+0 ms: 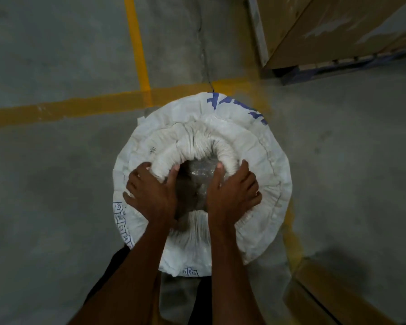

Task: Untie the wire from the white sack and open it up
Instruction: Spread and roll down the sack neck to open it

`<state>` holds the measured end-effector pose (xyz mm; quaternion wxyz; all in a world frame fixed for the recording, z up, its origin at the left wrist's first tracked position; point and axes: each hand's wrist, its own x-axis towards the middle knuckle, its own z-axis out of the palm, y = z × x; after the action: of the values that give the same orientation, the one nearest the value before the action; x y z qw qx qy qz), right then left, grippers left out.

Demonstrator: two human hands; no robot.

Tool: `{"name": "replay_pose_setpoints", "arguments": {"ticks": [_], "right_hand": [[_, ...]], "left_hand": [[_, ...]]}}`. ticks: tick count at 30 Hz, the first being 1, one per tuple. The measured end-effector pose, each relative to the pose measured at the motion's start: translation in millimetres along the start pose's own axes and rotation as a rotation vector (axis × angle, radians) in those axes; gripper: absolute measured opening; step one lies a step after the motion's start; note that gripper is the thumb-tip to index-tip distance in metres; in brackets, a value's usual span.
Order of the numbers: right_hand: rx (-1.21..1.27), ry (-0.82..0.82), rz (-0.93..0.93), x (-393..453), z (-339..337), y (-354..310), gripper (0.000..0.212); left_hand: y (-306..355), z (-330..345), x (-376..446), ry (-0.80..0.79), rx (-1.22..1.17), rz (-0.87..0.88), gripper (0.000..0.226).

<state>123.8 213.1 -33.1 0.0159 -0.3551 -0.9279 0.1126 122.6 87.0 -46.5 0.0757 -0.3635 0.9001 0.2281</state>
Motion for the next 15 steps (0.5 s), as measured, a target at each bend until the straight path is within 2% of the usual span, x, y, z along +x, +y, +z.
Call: {"name": "replay_pose_setpoints", "arguments": {"ticks": [3,5,10,12,15], "right_hand": [[-0.062,-0.082,-0.041,4,13,3,0.043],[-0.010,-0.125,-0.119,10,14,5,0.041],[0.293,-0.257,-0.118,31,-11,13,0.053],[0.462,-0.281,-0.131,41,-23,22,0.050],[0.596,-0.413,-0.176,58,-36,40,0.055]], "left_hand": [[2,4,9,-0.071,0.003,-0.002,0.065],[6,2,11,-0.094,-0.119,0.031,0.060],[8,-22,22,-0.145,-0.456,0.326,0.040],[0,-35,35,-0.228,-0.520,0.338,0.030],[-17,-53,57,-0.381,-0.520,0.321,0.035]]}}
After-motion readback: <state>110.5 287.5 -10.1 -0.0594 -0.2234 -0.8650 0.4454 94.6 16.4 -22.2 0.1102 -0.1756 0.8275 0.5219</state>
